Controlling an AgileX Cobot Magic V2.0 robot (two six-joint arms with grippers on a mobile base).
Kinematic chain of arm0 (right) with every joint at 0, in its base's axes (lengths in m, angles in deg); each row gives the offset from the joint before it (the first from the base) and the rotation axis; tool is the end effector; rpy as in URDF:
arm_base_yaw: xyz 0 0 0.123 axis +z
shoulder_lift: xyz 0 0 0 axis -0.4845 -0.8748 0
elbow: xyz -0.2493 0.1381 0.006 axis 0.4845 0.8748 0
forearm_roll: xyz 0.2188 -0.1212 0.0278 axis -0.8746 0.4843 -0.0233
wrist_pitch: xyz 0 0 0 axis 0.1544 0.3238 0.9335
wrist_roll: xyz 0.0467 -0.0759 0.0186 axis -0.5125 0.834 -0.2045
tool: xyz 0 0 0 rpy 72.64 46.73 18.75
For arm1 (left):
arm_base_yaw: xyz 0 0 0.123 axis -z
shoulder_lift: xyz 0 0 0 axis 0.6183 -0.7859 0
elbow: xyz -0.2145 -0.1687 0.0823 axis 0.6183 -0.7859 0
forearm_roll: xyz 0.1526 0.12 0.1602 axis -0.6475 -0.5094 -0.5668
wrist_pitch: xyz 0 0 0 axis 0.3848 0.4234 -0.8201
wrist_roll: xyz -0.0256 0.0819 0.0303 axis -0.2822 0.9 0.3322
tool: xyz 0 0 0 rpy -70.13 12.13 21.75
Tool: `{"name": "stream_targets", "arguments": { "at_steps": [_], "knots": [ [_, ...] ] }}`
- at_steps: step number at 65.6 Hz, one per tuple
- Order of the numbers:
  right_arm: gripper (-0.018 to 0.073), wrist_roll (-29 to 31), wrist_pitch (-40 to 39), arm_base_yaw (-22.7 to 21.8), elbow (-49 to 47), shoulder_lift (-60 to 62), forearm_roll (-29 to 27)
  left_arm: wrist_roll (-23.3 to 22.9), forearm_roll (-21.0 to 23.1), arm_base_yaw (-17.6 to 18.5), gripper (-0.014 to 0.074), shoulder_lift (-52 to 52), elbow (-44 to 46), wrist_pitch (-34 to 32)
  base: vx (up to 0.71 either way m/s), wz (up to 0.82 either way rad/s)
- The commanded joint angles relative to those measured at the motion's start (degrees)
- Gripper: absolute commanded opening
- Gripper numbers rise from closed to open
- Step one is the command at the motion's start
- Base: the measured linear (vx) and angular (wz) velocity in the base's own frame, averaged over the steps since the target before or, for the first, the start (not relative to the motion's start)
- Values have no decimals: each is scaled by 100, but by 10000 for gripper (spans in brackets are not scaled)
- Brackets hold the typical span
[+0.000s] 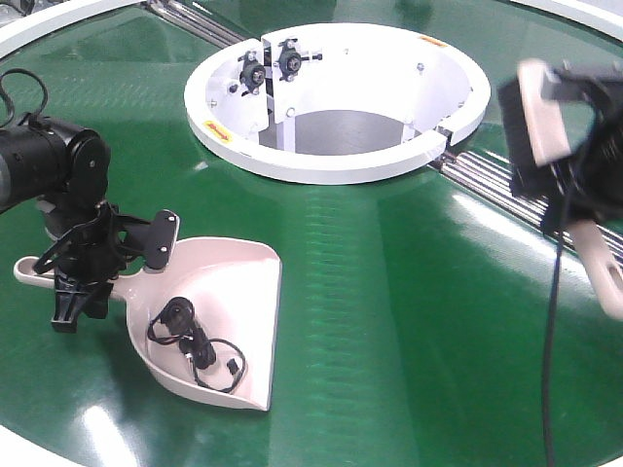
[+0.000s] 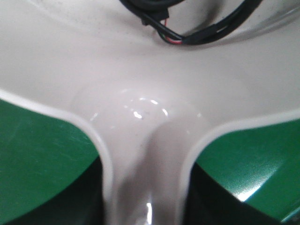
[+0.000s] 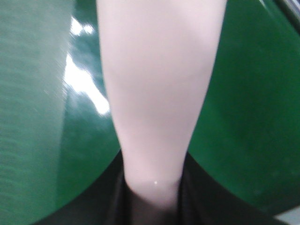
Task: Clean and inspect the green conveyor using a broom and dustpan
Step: 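Lift the brush away and lower it back onto the conveyor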
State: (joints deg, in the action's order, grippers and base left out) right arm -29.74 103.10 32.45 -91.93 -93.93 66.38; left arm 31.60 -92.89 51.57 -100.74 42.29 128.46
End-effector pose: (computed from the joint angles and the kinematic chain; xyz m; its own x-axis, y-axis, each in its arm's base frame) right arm 0.3026 0.0224 0.3391 -0.9531 -0.0577 -0.2971 -0.0734 0.9964 0.0419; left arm 0.3628 -0.0739 0.2040 0.0122 0.9916 0.1286 0.9994 -0.0165 0.0320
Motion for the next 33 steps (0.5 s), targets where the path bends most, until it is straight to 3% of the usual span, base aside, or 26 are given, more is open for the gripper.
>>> {"name": "stream_targets", "arguments": {
  "at_steps": [1,33],
  "knots": [
    [-2,122,-39,-69,268,281,115,-84,-4,28,-7,280,156,34,0,0],
    [-2,233,-919,-69,2002,268,74,-84,-4,28,-7,280,156,34,0,0]
  ]
}}
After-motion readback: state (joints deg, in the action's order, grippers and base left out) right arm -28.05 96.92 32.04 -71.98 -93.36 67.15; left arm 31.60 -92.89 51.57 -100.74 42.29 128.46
